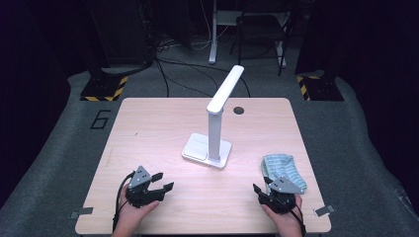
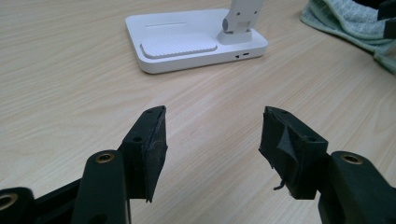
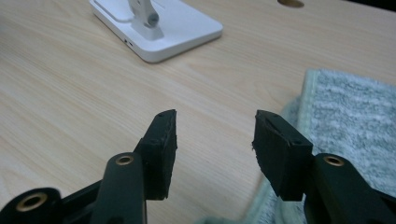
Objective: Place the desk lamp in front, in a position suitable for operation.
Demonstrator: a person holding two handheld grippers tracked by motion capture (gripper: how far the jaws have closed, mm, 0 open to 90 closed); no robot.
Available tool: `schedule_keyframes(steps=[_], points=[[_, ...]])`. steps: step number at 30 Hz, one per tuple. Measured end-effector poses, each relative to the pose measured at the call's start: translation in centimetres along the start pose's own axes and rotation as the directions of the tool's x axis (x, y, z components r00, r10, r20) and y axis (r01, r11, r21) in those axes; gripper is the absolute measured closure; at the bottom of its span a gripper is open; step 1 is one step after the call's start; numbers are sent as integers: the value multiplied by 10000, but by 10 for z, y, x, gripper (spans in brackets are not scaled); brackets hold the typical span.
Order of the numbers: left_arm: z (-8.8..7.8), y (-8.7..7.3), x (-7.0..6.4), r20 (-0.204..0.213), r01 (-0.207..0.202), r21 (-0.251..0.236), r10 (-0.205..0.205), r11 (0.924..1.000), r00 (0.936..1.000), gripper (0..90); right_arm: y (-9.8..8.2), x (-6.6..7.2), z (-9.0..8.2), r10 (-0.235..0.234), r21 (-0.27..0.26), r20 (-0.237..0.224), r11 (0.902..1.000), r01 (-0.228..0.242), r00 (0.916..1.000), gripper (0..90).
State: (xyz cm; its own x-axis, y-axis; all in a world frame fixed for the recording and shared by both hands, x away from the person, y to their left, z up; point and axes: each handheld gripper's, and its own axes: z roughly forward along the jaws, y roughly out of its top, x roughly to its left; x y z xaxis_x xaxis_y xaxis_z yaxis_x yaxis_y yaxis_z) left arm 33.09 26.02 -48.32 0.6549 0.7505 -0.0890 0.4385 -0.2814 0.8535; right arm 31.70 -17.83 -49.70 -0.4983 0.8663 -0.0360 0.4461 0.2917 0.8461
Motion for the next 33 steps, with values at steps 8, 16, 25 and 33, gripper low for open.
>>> schedule_keyframes(steps=[8,16,25,33], points=[[1,1,-2,283,94,107,-97,9999,9996,426,27,3,6,-131,-220,-419,9997,121,9990,470],[1,0,-2,181,239,94,-241,9997,9995,438,59,8,19,-182,-636,-1147,9979,109,9932,482],[-2,1,-1,426,278,-283,-266,9992,9987,434,77,20,43,-414,-546,-1909,9980,315,9807,417],[-1,0,-2,322,459,-238,-451,9987,9985,433,95,24,54,-296,-553,-2104,9983,183,9772,434]])
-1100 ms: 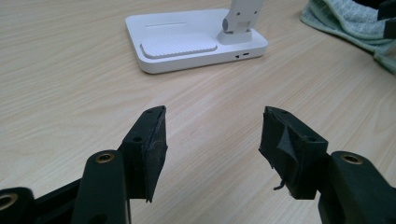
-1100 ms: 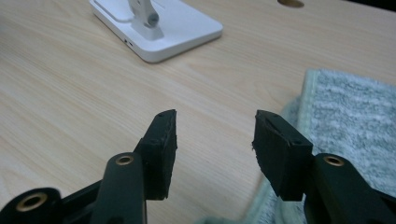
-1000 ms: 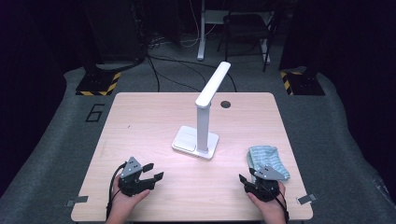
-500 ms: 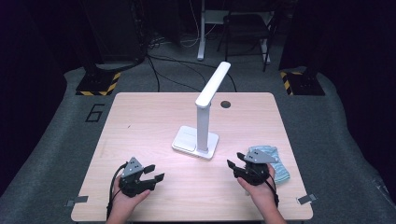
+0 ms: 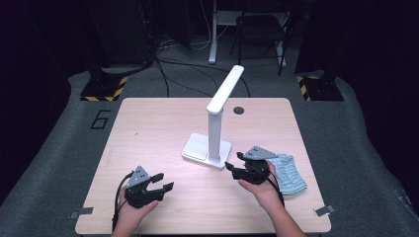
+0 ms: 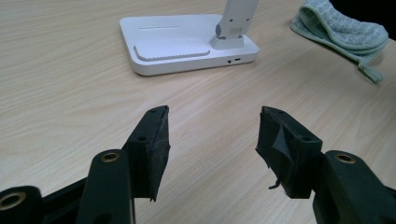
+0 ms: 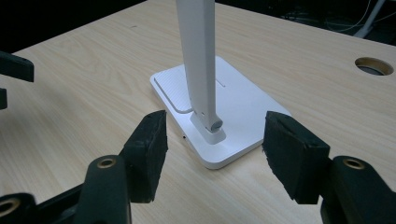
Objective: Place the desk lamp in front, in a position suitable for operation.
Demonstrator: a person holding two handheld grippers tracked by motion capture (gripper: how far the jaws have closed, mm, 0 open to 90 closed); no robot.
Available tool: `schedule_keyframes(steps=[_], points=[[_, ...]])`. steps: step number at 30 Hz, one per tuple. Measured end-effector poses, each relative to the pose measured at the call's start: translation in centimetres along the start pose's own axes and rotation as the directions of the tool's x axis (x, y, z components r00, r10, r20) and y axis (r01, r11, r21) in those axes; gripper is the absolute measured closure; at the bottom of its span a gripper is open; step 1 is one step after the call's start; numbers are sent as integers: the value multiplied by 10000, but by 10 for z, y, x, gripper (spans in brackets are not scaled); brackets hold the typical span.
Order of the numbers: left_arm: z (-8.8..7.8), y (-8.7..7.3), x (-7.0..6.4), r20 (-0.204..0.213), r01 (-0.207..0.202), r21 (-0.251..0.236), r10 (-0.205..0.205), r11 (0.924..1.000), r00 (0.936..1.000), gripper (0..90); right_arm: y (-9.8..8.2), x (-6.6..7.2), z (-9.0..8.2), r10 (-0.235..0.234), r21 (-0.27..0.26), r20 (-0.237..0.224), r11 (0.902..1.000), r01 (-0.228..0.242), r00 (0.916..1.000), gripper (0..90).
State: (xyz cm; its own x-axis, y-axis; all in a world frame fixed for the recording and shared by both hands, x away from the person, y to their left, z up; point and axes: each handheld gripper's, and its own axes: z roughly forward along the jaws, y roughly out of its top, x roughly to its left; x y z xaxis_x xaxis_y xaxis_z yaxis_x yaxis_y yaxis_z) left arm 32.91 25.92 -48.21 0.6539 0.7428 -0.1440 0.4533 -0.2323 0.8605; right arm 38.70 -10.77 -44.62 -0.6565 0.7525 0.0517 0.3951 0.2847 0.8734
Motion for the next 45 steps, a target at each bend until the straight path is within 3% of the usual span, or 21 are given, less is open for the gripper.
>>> schedule_keyframes(steps=[1,4,7,9,11,13,17,20,23,26,30,34,37,40,43,45], points=[[0,1,2,-8,-286,42,286,9996,9996,433,2,-1,2,-109,60,-71,9999,110,9999,461],[0,0,2,49,-270,-7,270,9996,9996,435,7,-1,7,-152,-1,-134,9999,152,9998,495],[0,0,1,193,0,0,0,10000,9998,435,12,0,13,-137,-182,-85,9997,136,9999,538],[0,0,2,107,-245,-45,246,9997,9996,435,16,1,17,-146,-177,10,9997,146,9999,552],[0,0,2,46,-364,-70,364,9993,9993,435,18,1,20,-132,-295,-41,9995,131,9999,556],[1,0,1,102,-138,-54,139,9999,9999,434,23,1,27,-200,-350,23,9992,201,9998,567],[2,-1,2,-105,-290,120,291,9995,9995,435,30,0,37,-135,-458,-218,9989,125,9997,578],[-1,0,4,-23,-470,255,471,9986,9989,435,30,0,44,63,-270,-310,9996,-71,9995,577],[0,-1,3,-14,-216,10,216,9998,9998,435,29,2,49,126,-196,-344,9997,-132,9993,568],[-1,0,3,135,-227,101,226,9997,9997,435,29,6,54,138,-259,-637,9995,-155,9979,562],[-1,0,3,121,-278,109,277,9996,9995,434,29,16,56,-324,-225,-346,9992,316,9989,570],[-1,0,3,-6,-213,-44,213,9998,9998,433,29,25,56,-328,-206,-598,9993,316,9977,634],[-1,0,3,-49,-244,-34,243,9997,9997,428,30,32,61,-523,-167,-374,9985,517,9979,643],[-3,0,4,1,-366,98,366,9993,9993,426,30,39,64,-746,-143,367,9971,752,9965,739],[-3,0,4,2,-354,98,354,9993,9994,427,30,37,64,-498,-151,315,9986,503,9983,756],[-2,-1,4,-83,-299,-16,299,9996,9995,426,30,38,63,-738,-66,331,9972,741,9967,759]])
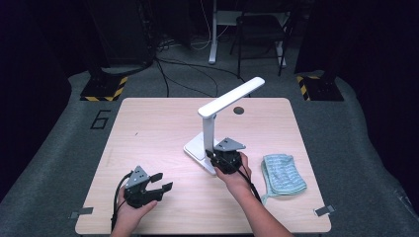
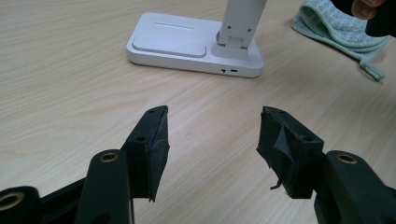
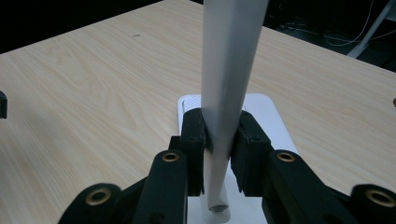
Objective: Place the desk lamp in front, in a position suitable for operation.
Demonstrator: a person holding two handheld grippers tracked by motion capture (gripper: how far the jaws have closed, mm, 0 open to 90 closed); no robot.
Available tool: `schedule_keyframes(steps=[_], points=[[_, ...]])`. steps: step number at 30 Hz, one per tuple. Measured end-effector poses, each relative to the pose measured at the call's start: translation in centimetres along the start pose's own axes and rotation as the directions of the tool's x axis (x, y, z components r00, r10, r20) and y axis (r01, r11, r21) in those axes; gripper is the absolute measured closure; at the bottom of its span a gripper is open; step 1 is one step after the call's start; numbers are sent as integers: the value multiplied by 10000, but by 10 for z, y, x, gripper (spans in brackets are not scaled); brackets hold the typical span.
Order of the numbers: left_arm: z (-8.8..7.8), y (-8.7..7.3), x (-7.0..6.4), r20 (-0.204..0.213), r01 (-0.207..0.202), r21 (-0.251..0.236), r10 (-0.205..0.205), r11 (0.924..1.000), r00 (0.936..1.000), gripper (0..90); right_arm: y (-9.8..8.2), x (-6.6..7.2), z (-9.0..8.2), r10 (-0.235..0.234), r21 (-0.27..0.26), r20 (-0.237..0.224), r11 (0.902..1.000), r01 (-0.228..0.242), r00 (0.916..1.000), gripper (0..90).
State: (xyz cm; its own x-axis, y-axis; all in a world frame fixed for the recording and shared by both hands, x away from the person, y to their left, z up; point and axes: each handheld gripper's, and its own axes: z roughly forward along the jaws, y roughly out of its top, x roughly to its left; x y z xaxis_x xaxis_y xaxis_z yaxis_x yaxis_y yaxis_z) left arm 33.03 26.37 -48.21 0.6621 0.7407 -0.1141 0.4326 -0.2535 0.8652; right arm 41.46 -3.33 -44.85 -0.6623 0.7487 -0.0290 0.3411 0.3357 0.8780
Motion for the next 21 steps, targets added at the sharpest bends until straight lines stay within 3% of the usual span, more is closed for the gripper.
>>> schedule_keyframes(steps=[4,9,21], points=[[-1,0,0,1,141,-59,-141,9999,9999,427,-1,1,-4,21,53,-87,10000,-20,10000,765],[0,1,0,52,21,28,-21,10000,10000,427,-5,7,-10,-23,21,-137,10000,23,9999,766],[0,1,-2,141,-11,-29,11,10000,9999,432,-10,30,-22,85,119,-301,9999,-81,9995,765]])
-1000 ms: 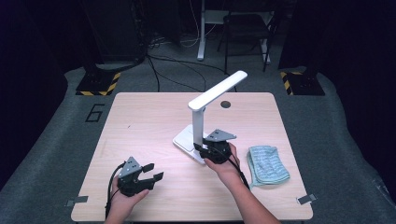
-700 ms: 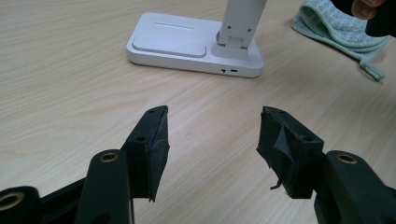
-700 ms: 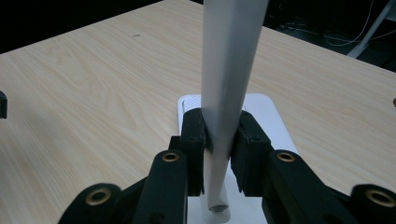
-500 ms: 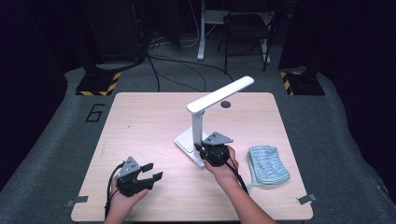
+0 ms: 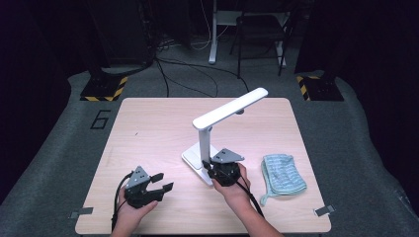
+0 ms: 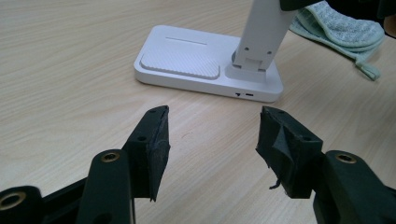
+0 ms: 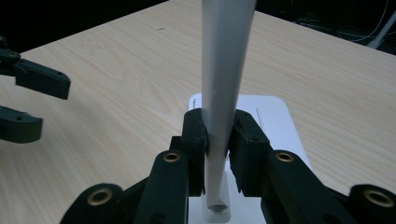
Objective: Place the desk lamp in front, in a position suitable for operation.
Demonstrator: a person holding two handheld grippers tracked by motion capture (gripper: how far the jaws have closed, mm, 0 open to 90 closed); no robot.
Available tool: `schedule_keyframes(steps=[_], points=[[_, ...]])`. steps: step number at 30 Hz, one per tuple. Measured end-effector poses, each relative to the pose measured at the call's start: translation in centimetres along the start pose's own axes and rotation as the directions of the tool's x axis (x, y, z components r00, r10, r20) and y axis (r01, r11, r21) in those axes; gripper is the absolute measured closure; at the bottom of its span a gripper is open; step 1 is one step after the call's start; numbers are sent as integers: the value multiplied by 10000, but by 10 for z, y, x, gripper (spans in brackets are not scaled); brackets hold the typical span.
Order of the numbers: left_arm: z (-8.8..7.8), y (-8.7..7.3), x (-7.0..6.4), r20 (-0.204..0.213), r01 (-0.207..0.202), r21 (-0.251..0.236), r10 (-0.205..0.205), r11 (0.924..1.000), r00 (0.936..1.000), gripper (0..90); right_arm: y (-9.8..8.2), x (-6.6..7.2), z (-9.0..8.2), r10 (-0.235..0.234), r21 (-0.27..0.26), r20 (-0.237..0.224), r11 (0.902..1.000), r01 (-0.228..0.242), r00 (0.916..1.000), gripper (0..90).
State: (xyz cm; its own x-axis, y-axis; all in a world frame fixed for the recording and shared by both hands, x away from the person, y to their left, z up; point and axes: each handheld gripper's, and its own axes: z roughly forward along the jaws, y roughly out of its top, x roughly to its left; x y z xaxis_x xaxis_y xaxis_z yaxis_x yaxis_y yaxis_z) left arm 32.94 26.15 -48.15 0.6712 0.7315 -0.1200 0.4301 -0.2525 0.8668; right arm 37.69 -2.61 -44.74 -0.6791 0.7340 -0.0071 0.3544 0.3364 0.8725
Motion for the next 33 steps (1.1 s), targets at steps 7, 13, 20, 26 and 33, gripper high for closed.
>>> schedule_keyframes(steps=[7,13,20,26,33], points=[[0,0,-1,-36,-54,-65,54,10000,10000,433,-2,20,-3,-151,-12,-428,9999,150,9990,762],[-1,1,-1,60,-125,-97,125,9999,9999,433,-3,36,-4,43,28,-1417,10000,-39,9899,737],[-3,3,-4,200,-124,-267,130,9996,9997,411,-5,36,-21,55,-408,-2067,9991,-142,9784,656],[-4,8,-10,408,-320,-183,327,9993,9986,411,-13,29,-42,-372,-501,-2047,9984,275,9781,591],[-1,33,-25,849,-359,-430,394,9984,9956,410,-37,7,-59,-299,-159,-1691,9995,276,9851,558]])
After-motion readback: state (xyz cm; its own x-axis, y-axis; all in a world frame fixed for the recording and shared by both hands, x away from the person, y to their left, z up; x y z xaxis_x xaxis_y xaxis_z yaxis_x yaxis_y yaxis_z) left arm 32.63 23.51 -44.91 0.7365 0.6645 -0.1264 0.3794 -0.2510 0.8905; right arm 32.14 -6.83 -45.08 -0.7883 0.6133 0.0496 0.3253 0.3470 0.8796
